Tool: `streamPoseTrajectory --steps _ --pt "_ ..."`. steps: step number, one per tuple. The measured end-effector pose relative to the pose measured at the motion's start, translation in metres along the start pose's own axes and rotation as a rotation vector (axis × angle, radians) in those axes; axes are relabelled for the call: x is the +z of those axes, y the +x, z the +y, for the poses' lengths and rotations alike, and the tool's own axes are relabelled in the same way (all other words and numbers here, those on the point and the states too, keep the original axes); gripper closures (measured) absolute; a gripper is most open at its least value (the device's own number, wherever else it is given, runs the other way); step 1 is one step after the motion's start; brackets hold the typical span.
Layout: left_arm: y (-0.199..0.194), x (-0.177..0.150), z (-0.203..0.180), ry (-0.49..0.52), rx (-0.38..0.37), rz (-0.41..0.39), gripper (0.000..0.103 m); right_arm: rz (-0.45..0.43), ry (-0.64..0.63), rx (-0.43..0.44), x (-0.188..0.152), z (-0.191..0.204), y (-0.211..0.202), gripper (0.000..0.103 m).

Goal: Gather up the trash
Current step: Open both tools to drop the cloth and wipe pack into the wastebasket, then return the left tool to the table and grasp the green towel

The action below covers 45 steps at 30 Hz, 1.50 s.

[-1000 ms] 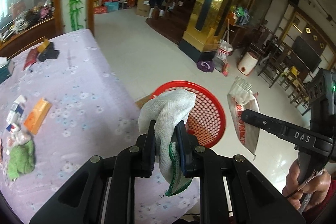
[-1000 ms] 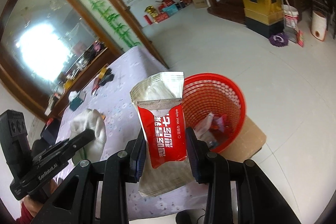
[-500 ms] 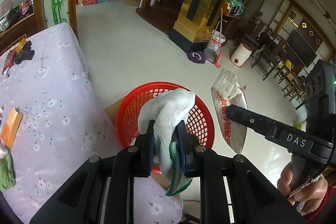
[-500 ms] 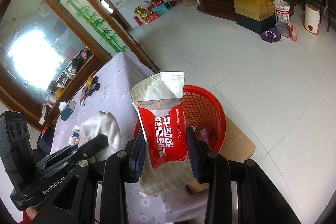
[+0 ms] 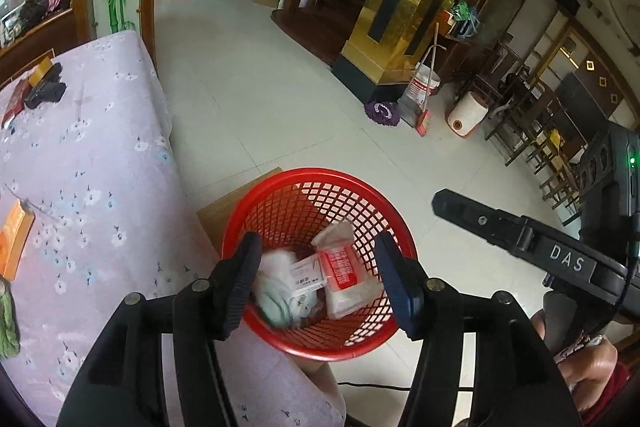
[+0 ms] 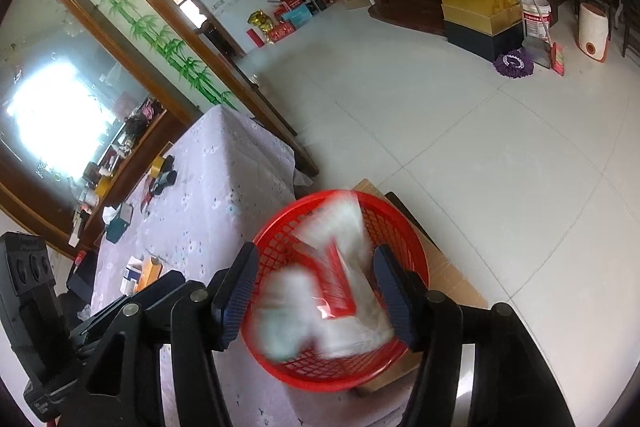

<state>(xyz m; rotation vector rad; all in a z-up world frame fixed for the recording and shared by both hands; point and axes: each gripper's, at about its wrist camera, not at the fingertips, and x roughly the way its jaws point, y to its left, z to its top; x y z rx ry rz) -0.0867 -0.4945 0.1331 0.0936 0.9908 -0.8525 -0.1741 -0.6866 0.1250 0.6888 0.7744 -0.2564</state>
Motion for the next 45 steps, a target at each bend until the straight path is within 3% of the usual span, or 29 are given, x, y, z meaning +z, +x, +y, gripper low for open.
streamPoseTrajectory --steps 4,14,27,39,45 --pt "-0.016 -0.009 0.006 0.005 0.026 -0.02 0.045 -0.01 -0.017 0.002 -0.004 0.006 -0.009 0.039" --pt "-0.056 -0.045 0.044 -0.025 0.098 -0.036 0.043 0.047 -0.179 0.007 -0.045 0.065 -0.004 0.036" --pt "-0.111 -0.09 0.132 -0.183 0.185 -0.063 0.042 0.139 -0.273 0.07 -0.092 0.136 0.019 0.033" --pt "-0.165 -0.133 0.255 -0.324 0.332 -0.102 0.035 0.19 -0.317 0.061 -0.122 0.17 0.025 0.032" --pt "-0.17 -0.136 0.326 -0.415 0.352 -0.096 0.034 0.196 -0.312 0.025 -0.131 0.17 0.022 0.031"
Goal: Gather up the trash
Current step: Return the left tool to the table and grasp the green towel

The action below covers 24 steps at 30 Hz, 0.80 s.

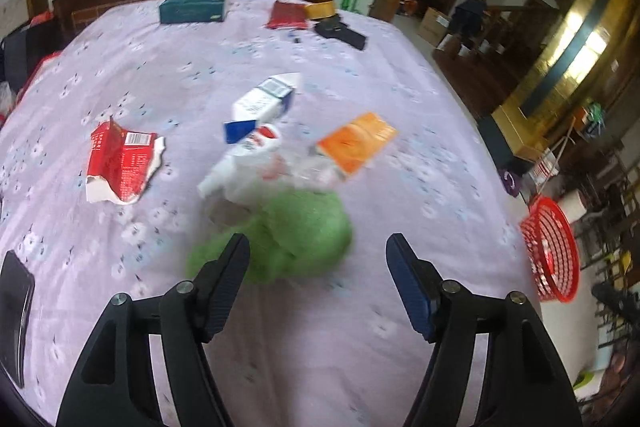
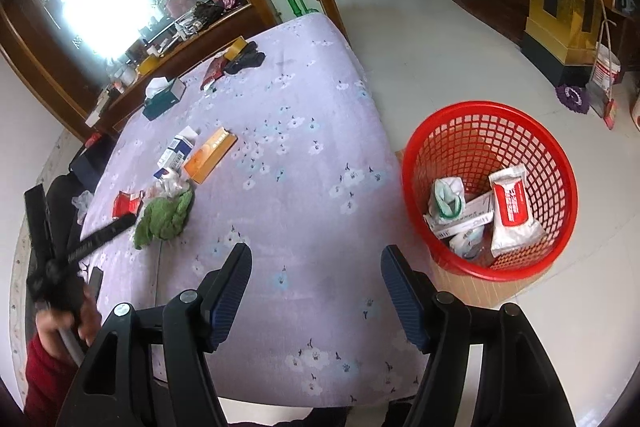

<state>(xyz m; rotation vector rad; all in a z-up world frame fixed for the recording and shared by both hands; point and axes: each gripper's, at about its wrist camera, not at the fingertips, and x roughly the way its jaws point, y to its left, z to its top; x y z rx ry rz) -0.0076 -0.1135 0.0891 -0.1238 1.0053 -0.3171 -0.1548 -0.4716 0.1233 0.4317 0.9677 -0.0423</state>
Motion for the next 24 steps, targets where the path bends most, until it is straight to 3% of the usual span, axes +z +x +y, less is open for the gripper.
streamPoseTrajectory --steps 4,10,12,17,18,20,24 --pt "0.028 0.009 0.01 0.029 -0.018 0.043 0.034 -0.001 0.011 -0.026 -0.003 -0.002 -0.005 0.031" --pt "0.056 0.002 -0.007 0.122 -0.012 0.087 0.03 -0.004 0.035 -0.075 -0.008 -0.009 -0.013 0.031" --pt "0.059 -0.004 -0.017 0.161 0.016 0.072 0.024 -0.003 0.046 -0.086 -0.009 -0.012 -0.015 0.031" --pt "0.08 -0.004 -0.021 0.16 0.118 0.075 0.024 0.002 0.06 -0.105 -0.013 -0.014 -0.017 0.031" --pt "0.082 -0.003 -0.019 0.145 0.12 0.065 0.025 0.005 0.061 -0.107 -0.013 -0.013 -0.016 0.031" --pt "0.084 -0.003 -0.015 0.128 0.144 0.055 0.039 0.009 0.059 -0.109 -0.014 -0.011 -0.015 0.031" --pt "0.071 -0.011 -0.004 0.085 0.119 0.022 0.051 0.018 0.047 -0.104 -0.015 -0.003 -0.011 0.031"
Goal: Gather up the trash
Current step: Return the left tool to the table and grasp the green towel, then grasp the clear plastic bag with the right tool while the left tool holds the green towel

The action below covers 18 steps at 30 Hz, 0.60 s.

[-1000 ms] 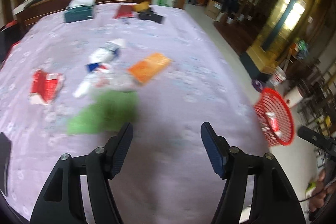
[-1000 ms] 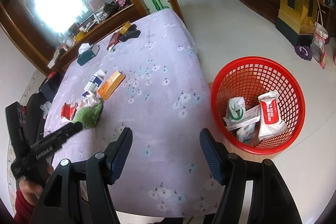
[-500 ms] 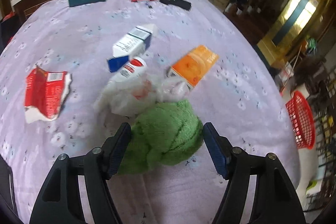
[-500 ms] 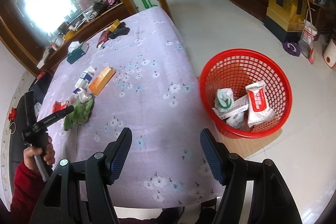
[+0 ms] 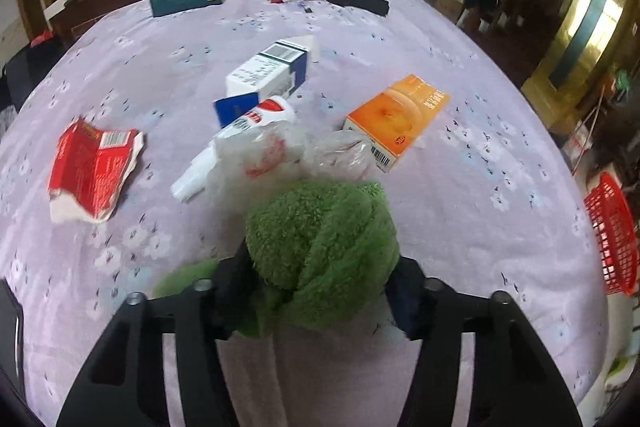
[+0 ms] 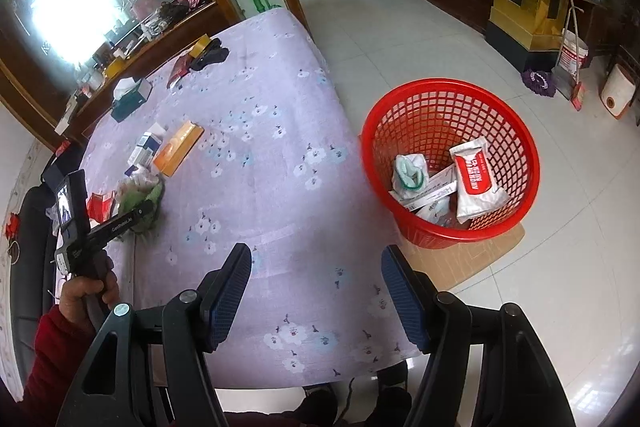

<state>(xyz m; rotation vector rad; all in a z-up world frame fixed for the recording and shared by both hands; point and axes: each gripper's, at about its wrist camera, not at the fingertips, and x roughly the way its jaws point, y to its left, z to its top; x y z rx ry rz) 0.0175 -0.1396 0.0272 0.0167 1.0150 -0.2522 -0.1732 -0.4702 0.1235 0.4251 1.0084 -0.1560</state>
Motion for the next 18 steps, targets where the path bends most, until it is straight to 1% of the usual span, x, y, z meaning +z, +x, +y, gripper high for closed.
streamPoseTrajectory --steps 2,6,10,12,15,18 --pt "-0.011 -0.009 0.005 -0.013 -0.026 -0.009 0.054 0.006 -0.011 0.008 0.001 0.006 0.004 0.031" --pt "-0.037 -0.029 0.014 -0.039 -0.078 -0.027 0.054 0.019 -0.05 0.042 0.003 0.027 0.013 0.031" --pt "-0.07 -0.051 0.026 -0.031 -0.132 -0.046 0.054 0.04 -0.106 0.111 0.011 0.061 0.026 0.031" --pt "-0.085 -0.059 0.035 -0.019 -0.152 -0.044 0.054 0.055 -0.144 0.163 0.013 0.082 0.035 0.031" --pt "-0.104 -0.07 0.054 -0.032 -0.13 -0.056 0.054 0.084 -0.207 0.237 0.018 0.119 0.053 0.031" --pt "-0.118 -0.077 0.081 -0.078 -0.11 -0.062 0.054 0.125 -0.279 0.315 0.022 0.157 0.075 0.031"
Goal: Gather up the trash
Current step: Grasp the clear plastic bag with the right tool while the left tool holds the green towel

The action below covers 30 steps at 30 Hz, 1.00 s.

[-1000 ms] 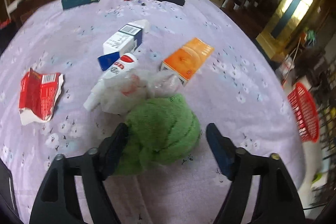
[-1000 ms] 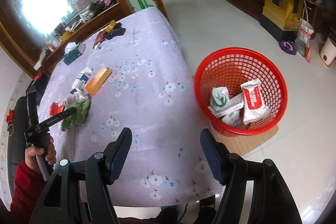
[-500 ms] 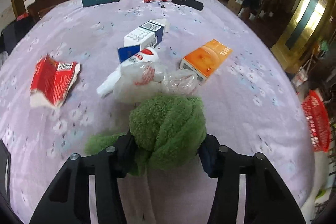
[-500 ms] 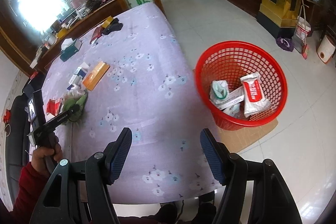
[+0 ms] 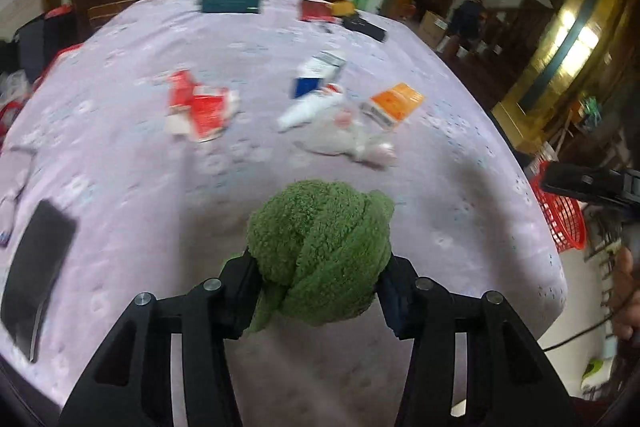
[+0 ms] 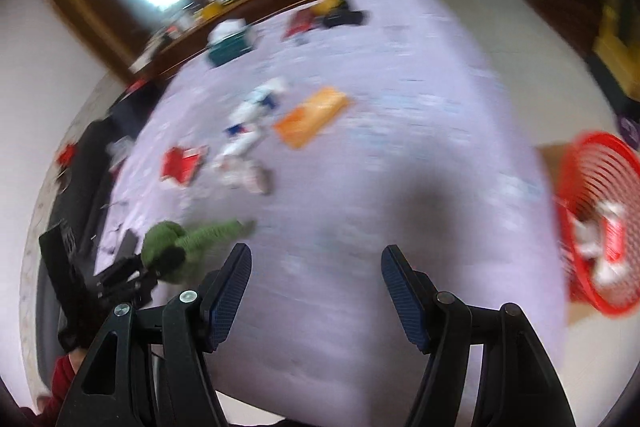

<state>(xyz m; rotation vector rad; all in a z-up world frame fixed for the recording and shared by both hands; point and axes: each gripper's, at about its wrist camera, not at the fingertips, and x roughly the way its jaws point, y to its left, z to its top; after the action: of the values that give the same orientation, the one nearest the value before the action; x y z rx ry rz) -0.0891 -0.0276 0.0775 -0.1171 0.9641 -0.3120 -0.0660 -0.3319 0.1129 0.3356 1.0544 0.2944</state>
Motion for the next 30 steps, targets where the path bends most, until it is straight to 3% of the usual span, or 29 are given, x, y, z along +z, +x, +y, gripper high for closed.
streamPoseTrajectory --steps 7,16,20,22,23,24,30 --pt "-0.037 -0.011 0.064 -0.095 0.095 -0.042 0.054 0.096 -0.214 0.037 0.039 0.057 0.087 0.031" --pt "-0.063 -0.019 0.097 -0.138 0.129 -0.073 0.054 0.181 -0.344 -0.055 0.06 0.078 0.17 0.032" --pt "-0.061 -0.018 0.097 -0.133 0.123 -0.071 0.054 0.183 -0.346 -0.087 0.062 0.081 0.187 0.041" --pt "-0.059 -0.017 0.094 -0.125 0.114 -0.069 0.054 0.176 -0.341 -0.091 0.061 0.083 0.189 0.053" --pt "-0.057 -0.016 0.092 -0.119 0.108 -0.066 0.054 0.179 -0.343 -0.097 0.06 0.084 0.19 0.067" --pt "-0.056 -0.015 0.088 -0.111 0.103 -0.064 0.054 0.183 -0.345 -0.113 0.057 0.085 0.192 0.071" --pt "-0.043 -0.007 0.065 -0.07 0.069 -0.063 0.054 0.146 -0.298 -0.115 0.032 0.087 0.171 0.072"
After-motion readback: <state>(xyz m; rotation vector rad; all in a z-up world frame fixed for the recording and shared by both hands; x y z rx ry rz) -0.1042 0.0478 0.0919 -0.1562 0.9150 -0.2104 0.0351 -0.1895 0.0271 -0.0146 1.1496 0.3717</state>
